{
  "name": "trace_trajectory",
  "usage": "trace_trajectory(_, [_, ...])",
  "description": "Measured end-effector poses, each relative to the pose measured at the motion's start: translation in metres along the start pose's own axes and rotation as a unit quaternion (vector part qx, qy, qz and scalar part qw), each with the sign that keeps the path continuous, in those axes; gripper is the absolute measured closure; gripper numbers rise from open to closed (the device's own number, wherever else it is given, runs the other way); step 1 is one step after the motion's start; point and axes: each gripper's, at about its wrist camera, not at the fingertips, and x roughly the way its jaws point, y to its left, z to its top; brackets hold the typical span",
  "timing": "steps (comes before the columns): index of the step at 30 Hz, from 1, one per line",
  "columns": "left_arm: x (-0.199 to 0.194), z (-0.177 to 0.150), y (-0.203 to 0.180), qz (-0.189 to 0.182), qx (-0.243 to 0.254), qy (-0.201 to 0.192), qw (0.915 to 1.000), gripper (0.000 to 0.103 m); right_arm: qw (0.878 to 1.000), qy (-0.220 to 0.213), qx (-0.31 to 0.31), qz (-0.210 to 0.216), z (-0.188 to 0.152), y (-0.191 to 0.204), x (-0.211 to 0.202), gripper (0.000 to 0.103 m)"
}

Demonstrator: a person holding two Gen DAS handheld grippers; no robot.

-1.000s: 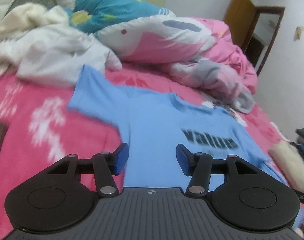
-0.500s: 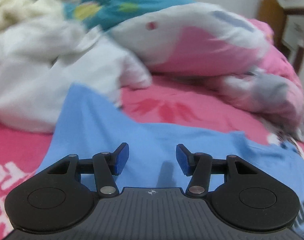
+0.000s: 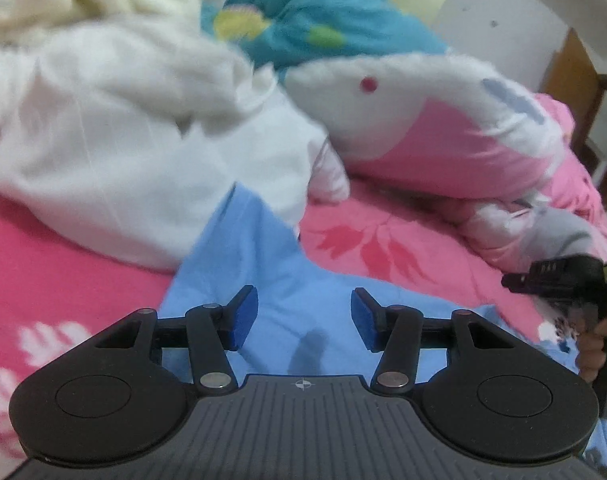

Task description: Fold clothes

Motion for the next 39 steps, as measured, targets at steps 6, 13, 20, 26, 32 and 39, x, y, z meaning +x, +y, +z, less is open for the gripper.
trace_trajectory(6, [-0.058,0.043,0.047,0.013,-0.050,-0.083,0.9952,0.047,0.994,0.016,-0.043,0.104,-0.022,0.054,-0.066,0.091])
trace_trajectory(13, [-0.062,0.052,0.096,0.021,-0.125,-0.069,0.9896,0.047,0.916,-0.001,-0.332,0.227,-0.112,0.201,-0.123,0.084])
trace_trajectory(20, [-0.064,0.048,0.101,0.012,-0.122,-0.062,0.9905,0.047,0.853,-0.002,-0.471,0.225,-0.167,0.279,-0.096,0.084])
trace_trajectory(26, [-0.059,0.046,0.096,0.003,-0.114,-0.056,0.9919,0.046,0.890,0.029,-0.375,0.258,-0.150,0.272,-0.082,0.090])
trace_trajectory(32, [-0.057,0.041,0.082,0.000,-0.080,-0.058,0.9951,0.046,0.932,-0.001,-0.249,0.262,-0.122,0.228,-0.109,0.052])
trace_trajectory(39, [-0.052,0.035,0.036,-0.043,-0.033,-0.044,0.9976,0.045,0.975,-0.040,-0.075,0.205,-0.115,0.078,-0.203,0.052])
